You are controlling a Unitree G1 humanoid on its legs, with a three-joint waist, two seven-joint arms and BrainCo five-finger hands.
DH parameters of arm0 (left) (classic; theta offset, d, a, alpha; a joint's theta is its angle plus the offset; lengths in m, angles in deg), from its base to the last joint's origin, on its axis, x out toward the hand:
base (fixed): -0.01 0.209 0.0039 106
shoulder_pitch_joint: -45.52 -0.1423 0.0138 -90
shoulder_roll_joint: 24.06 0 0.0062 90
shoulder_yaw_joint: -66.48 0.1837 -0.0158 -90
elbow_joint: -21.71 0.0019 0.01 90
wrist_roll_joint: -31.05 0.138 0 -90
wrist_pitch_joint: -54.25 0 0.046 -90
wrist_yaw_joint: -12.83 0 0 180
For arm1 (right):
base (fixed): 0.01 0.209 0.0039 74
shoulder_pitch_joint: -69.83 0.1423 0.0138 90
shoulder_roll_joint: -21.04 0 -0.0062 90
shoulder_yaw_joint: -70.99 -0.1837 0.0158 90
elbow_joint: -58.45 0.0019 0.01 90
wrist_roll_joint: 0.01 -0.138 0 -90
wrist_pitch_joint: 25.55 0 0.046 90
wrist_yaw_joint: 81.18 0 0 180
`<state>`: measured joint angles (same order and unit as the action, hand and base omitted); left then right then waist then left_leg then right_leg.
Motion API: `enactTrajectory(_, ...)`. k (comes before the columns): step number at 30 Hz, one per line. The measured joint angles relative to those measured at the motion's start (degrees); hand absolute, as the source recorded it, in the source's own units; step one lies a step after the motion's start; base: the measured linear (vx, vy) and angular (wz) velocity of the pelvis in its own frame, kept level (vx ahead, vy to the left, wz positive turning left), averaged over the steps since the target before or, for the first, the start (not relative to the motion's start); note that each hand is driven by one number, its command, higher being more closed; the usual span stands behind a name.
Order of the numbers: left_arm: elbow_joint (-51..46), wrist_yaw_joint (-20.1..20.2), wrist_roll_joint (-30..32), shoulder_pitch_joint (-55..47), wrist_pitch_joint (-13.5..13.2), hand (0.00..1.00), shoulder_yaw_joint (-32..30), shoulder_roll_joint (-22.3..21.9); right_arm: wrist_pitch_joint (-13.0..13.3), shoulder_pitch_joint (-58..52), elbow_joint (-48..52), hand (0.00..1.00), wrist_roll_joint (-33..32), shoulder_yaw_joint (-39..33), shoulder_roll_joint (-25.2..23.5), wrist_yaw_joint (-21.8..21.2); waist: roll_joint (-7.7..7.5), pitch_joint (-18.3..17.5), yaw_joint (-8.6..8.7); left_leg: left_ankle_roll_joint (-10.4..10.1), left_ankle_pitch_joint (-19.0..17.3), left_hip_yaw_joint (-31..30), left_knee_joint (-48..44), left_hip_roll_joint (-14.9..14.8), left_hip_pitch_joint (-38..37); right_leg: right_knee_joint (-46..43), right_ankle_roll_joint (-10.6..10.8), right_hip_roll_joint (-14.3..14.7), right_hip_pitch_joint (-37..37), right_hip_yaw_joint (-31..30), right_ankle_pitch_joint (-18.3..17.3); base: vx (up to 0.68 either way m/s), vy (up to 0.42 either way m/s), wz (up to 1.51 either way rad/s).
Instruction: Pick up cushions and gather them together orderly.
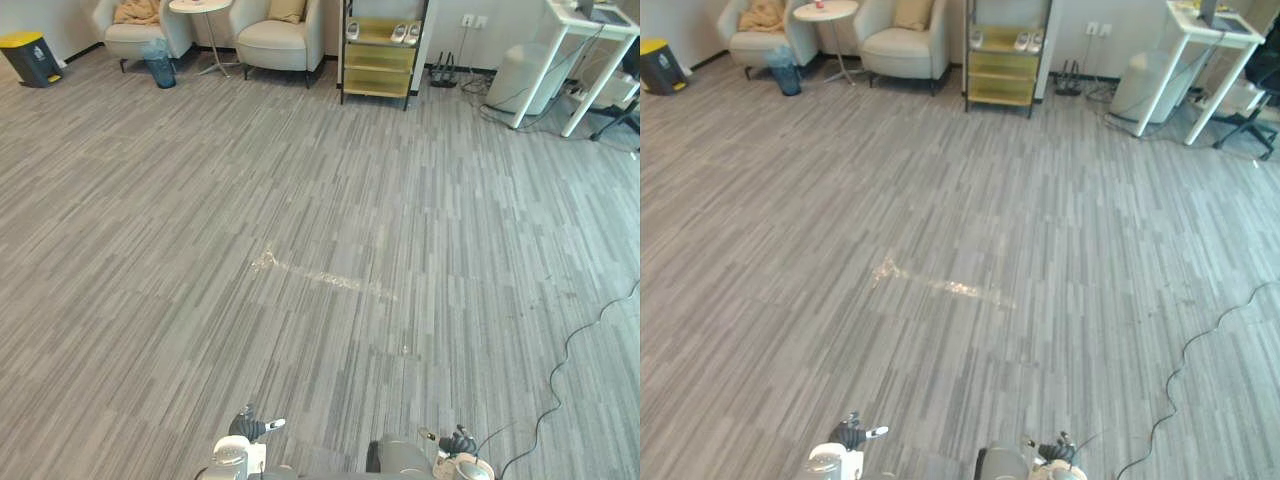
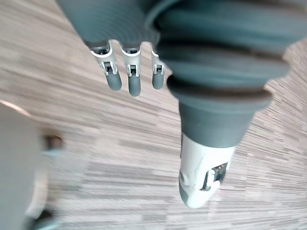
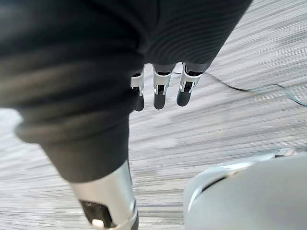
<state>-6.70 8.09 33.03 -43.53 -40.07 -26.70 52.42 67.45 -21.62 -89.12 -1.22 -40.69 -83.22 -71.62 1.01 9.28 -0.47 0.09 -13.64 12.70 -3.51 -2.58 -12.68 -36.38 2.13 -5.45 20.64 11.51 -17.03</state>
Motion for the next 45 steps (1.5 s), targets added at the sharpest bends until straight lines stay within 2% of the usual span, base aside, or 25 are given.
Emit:
enactTrajectory(2, 0.4, 0.0, 0.0, 0.0, 0.0, 0.00, 0.3, 0.2, -0.2, 0.7, -0.5, 0.00, 0.0, 0.1, 0.4, 0.0, -0.26, 0.2, 0.53, -1.1, -0.8, -0.1, 1.2, -0.8, -1.3, 11.4, 0.3, 1.2, 1.7, -1.7, 5.9, 0.43, -0.185, 0.10)
enactTrajectory(4, 1.3, 0.1, 0.1, 0.0, 0.0, 0.00, 0.0, 0.7, -0.6, -0.2, -2.8, 0.00, 0.1, 0.1, 1.0, 0.1, -1.32, 0.8, 1.19, -1.6, -2.0, -2.8, -0.2, -0.9, -3.9, 18.3, -0.9, 2.5, 1.0, -7.0, 18.6, 0.64, -0.338, 0.37)
enactTrajectory(6, 0.7, 0.0, 0.2, 0.0, -0.2, 0.00, -2.2, -0.6, -0.9, -1.0, -3.0, 0.00, 0.1, -0.1, 1.4, 0.1, 0.03, 0.7, 1.18, -1.6, -2.0, -4.3, -9.9, -3.2, -0.7, 14.1, -3.0, 2.8, 0.8, -5.7, 14.8, 0.59, -0.339, 0.39)
enactTrajectory(8, -1.4, 0.0, 0.1, 0.1, -0.2, 0.00, -7.3, -3.8, -0.9, -1.8, -0.8, 0.00, 0.0, 0.1, 2.4, 0.5, 2.98, 3.1, 1.44, -3.0, 2.5, -5.2, -42.5, -9.6, 12.3, 13.8, -5.9, 4.7, -5.8, -3.3, 10.1, 0.55, -0.319, 0.36)
enactTrajectory(10, -3.8, -0.1, 0.0, -0.3, -0.3, 0.00, -8.8, -4.2, -1.0, -2.3, -0.1, 0.00, -0.9, 1.1, 2.6, 0.8, 2.90, 3.8, 0.12, -3.4, 1.9, -3.0, -54.4, -13.0, 17.0, 15.1, -7.3, 6.3, -12.7, -3.1, 6.9, 0.53, -0.260, -0.02)
enactTrajectory(12, -6.1, -0.1, -0.3, -1.4, -0.4, 0.00, -8.3, -3.5, -0.7, -2.1, 0.6, 0.00, -2.3, 3.3, 1.7, 0.8, 1.16, 3.3, -0.53, -3.9, 0.7, 0.9, -52.7, -12.4, 21.9, 18.9, -8.1, 6.0, -20.3, -3.6, 3.9, 0.52, -0.235, -0.17)
enactTrajectory(16, -8.0, 0.0, -0.6, -1.4, -0.9, 0.00, -8.1, -4.1, -0.8, -0.8, 0.7, 0.00, -3.5, 2.7, 0.3, 0.6, 0.97, 3.2, -2.05, -3.3, 0.9, 6.9, -29.6, -6.9, 27.4, 25.5, -5.6, 5.3, -28.4, -5.3, 2.9, 0.53, -0.114, -0.21)
enactTrajectory(17, -8.0, 0.1, -0.6, -1.3, -1.6, 0.00, -8.1, -4.6, -0.8, -0.5, 0.5, 0.00, -3.4, 1.9, -0.1, 0.6, 1.33, 3.1, -3.00, -4.4, 5.4, 6.7, -15.3, -3.1, 29.6, 28.9, -4.7, 5.0, -31.7, -6.7, 2.3, 0.71, 0.028, -0.37)
enactTrajectory(19, -7.9, 0.1, -0.6, -1.1, -1.6, 0.00, -8.1, -4.8, -0.8, -0.3, 0.3, 0.00, -3.4, 1.8, -0.2, 0.6, 1.79, 2.8, -3.43, -4.3, 8.4, 6.4, -9.2, -1.8, 31.3, 31.2, -3.7, 5.4, -33.6, -7.9, 1.7, 0.62, 0.092, -0.55)
enactTrajectory(20, -7.2, 0.1, -0.8, -0.9, -1.7, 0.00, -7.9, -4.2, -0.8, -0.6, -0.4, 0.00, -3.4, 1.7, -0.1, 0.6, 1.61, 2.3, -4.14, -0.1, 14.8, 5.7, -7.3, -1.2, 31.6, 32.3, -1.7, 5.3, -36.6, -10.5, 0.1, 0.54, 0.143, -0.66)
enactTrajectory(22, -5.8, 0.3, -0.7, -1.0, -1.5, 0.00, -6.9, -3.3, -0.9, -1.0, -0.8, 0.00, -3.2, 1.7, -0.7, 0.5, 0.07, -0.4, -4.06, 4.6, 17.9, 5.6, -7.6, 1.2, 31.4, 30.1, -0.8, 3.2, -36.3, -12.9, -0.5, 0.71, 0.191, -0.43)
enactTrajectory(23, -5.2, 0.6, -0.4, -1.0, -1.6, 0.00, -6.9, -2.6, -0.8, -1.6, -0.8, 0.00, -3.2, 0.9, -1.2, 0.5, -2.44, -1.6, -3.21, 5.7, 15.7, 6.1, -7.9, 3.7, 29.7, 21.8, 1.6, 0.3, -33.2, -14.1, -1.4, 0.84, 0.240, 0.00)
enactTrajectory(25, -4.7, 0.6, -0.4, -1.0, -1.5, 0.00, -5.7, -1.4, -0.8, -2.2, -2.2, 0.00, -2.7, -0.6, -1.8, 0.5, -4.07, -1.7, -2.98, 5.8, 11.4, 5.9, -10.4, 5.4, 27.0, 6.2, 7.4, -0.5, -28.5, -16.0, 1.2, 0.74, 0.199, 0.22)
enactTrajectory(26, -4.5, 0.6, -0.5, -0.8, -1.5, 0.00, -4.4, -0.6, -0.9, -2.6, -2.9, 0.00, -2.1, -0.7, -2.0, 0.3, -4.43, -1.4, -2.53, 5.7, 8.0, 4.8, -11.9, 6.1, 24.0, -7.7, 13.7, -0.4, -24.1, -17.7, 6.2, 0.51, 0.117, 0.26)
enactTrajectory(27, -3.8, 0.5, -0.5, -0.6, -1.3, 0.00, -4.2, -0.5, -0.8, -2.8, -2.6, 0.00, -2.4, -1.1, -2.2, 0.1, -4.35, -1.2, -2.45, 5.5, 6.2, 4.0, -12.3, 6.6, 21.6, -15.3, 13.6, -0.4, -21.4, -17.8, 6.9, 0.73, 0.142, 0.32)
enactTrajectory(29, -3.2, 0.4, -0.7, -0.9, -0.5, 0.00, -3.6, -1.2, -0.3, -3.3, -0.3, 0.00, -2.2, -1.0, -1.6, 0.0, -2.91, -0.4, -1.70, 4.9, 3.0, 2.4, -10.3, 6.7, 13.5, -26.1, 10.2, -1.5, -15.3, -14.1, 5.0, 0.57, 0.097, 0.27)
enactTrajectory(31, -2.3, 0.4, -1.0, -0.9, -0.3, 0.00, -2.4, -1.5, 0.4, -3.2, 0.8, 0.00, -2.2, -0.8, -1.4, -0.2, -2.05, -0.1, -1.40, 4.5, 2.6, 0.6, -4.3, 6.3, 4.5, -22.0, 3.7, -2.6, -8.7, -7.6, 0.6, 0.53, 0.016, 0.40)
enactTrajectory(33, -2.3, 0.4, -1.0, -0.7, -0.3, 0.00, -2.4, -1.7, 0.5, -3.1, 1.0, 0.00, -2.2, -1.1, -1.4, -0.2, -2.06, 0.0, -1.35, 3.9, 2.2, -0.6, -2.0, 5.6, 1.1, -15.2, 2.3, -2.6, -5.0, -4.8, 0.0, 0.52, -0.077, 0.44)
enactTrajectory(34, -2.2, 0.4, -1.0, -0.8, -0.3, 0.00, -2.4, -1.8, 0.5, -3.0, 1.2, 0.00, -2.2, -1.4, -1.4, -0.2, -1.98, 0.0, -1.14, 2.9, 1.6, -1.2, -0.7, 4.8, -0.6, -8.1, 1.8, -2.3, -3.3, -2.9, 0.6, 0.64, -0.187, 0.64)
enactTrajectory(37, -1.7, 0.4, -1.0, -1.2, -0.3, 0.00, -2.5, -1.3, 0.2, -2.1, 0.2, 0.00, -2.2, -2.7, -1.5, -0.2, -2.41, 0.0, -0.14, -0.2, -1.3, -3.6, 1.0, 3.6, -4.4, 15.2, -1.1, 0.3, -1.9, -4.3, 11.2, 0.56, -0.234, 0.55)
enactTrajectory(38, -1.3, 0.4, -0.9, -1.7, -0.2, 0.00, -2.9, -2.0, 0.0, -2.3, 0.1, 0.00, -2.3, -2.9, -1.2, -0.1, -1.54, 0.0, 0.33, -1.4, -2.4, -5.4, -1.1, 2.1, -5.6, 13.8, -2.9, 1.5, -2.9, -5.1, 15.2, 0.59, -0.309, 0.50)
enactTrajectory(39, -1.6, 0.5, -0.8, -1.9, -0.3, 0.00, -3.6, -2.6, -0.1, -2.3, 0.2, 0.00, -2.2, -2.7, -0.8, -0.1, -0.78, -0.2, 0.30, -1.5, -2.3, -5.6, -4.1, 1.3, -4.6, 13.5, -3.5, 1.3, -3.5, -4.1, 14.5, 0.59, -0.315, 0.55)
enactTrajectory(41, -2.7, 0.5, -0.3, -1.1, -0.3, 0.00, -6.9, -4.3, -0.1, -2.8, 0.8, 0.00, -2.4, -2.4, -0.2, -0.1, 0.59, 0.6, 0.82, -3.0, -0.8, -5.3, -29.4, -1.9, 6.5, 15.2, -4.3, 1.6, -7.6, -1.7, 11.3, 0.47, -0.307, 0.53)
enactTrajectory(42, -3.9, 0.5, -0.4, -0.9, -0.4, 0.00, -8.5, -5.5, -0.3, -2.9, 1.5, 0.00, -2.8, -1.6, 0.8, 0.1, 1.81, 1.8, 0.06, -3.5, 0.1, -4.3, -44.5, -6.6, 12.9, 16.5, -5.7, 3.5, -11.9, -0.8, 9.3, 0.63, -0.381, 0.30)
enactTrajectory(45, -5.4, 0.5, -0.4, -0.8, -0.4, 0.00, -8.0, -5.6, -0.2, -3.0, 2.6, 0.00, -3.9, 1.3, -0.2, 0.1, 0.92, 2.3, -0.71, -3.2, -2.2, 0.9, -45.2, -10.0, 17.2, 19.0, -6.4, 4.1, -20.8, -1.0, 6.4, 0.49, -0.241, -0.20)
